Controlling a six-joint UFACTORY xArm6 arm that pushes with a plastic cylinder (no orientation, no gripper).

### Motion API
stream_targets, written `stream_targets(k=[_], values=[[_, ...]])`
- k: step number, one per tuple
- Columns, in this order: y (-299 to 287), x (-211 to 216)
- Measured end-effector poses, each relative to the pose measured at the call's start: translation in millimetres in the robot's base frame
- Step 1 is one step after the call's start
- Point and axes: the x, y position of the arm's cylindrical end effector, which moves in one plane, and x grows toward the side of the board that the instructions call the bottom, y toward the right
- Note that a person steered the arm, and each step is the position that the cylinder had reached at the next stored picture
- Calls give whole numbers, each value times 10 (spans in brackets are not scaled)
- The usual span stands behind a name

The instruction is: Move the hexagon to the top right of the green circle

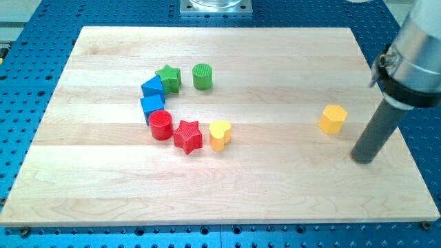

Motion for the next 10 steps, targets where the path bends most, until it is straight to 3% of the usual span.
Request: stream_targets(k=[1, 6, 7, 8, 9, 10], values=[[64, -321], [-730, -1133], [-828, -1043], [-167, -834], [-205, -422], [-429, -300]])
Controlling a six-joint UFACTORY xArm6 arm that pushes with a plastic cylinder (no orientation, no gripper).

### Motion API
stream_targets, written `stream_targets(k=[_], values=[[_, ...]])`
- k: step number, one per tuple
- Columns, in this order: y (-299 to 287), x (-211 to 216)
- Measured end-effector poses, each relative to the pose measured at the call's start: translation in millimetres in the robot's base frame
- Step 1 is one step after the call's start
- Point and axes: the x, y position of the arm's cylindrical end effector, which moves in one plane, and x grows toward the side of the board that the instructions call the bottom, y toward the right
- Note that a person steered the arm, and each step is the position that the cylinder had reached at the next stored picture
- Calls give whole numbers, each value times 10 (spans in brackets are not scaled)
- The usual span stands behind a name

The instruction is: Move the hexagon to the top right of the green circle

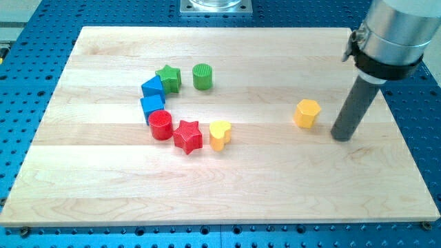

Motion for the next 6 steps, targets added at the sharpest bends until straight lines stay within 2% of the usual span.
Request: stream_targets(k=[1, 2, 4, 5, 6], values=[[-394, -269], [-674, -744], [-904, -1205], [-746, -1203], [-300, -1057]])
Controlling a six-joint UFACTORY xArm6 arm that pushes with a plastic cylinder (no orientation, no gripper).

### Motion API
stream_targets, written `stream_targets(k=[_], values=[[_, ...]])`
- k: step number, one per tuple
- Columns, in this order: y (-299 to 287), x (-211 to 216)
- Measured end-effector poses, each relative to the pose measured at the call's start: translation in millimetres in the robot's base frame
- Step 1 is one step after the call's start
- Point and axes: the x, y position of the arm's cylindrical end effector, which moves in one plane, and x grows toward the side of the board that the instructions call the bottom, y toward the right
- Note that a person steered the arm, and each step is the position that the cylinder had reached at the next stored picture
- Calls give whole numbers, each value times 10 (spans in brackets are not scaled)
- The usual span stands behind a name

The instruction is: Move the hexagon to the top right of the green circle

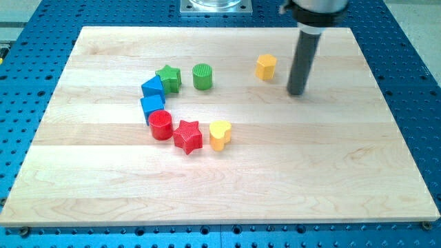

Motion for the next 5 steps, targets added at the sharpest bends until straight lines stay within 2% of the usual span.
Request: stream_targets(k=[1, 2, 3, 4, 5], values=[[56, -360], [-399, -489], [-426, -587], [-696, -587], [-617, -669]])
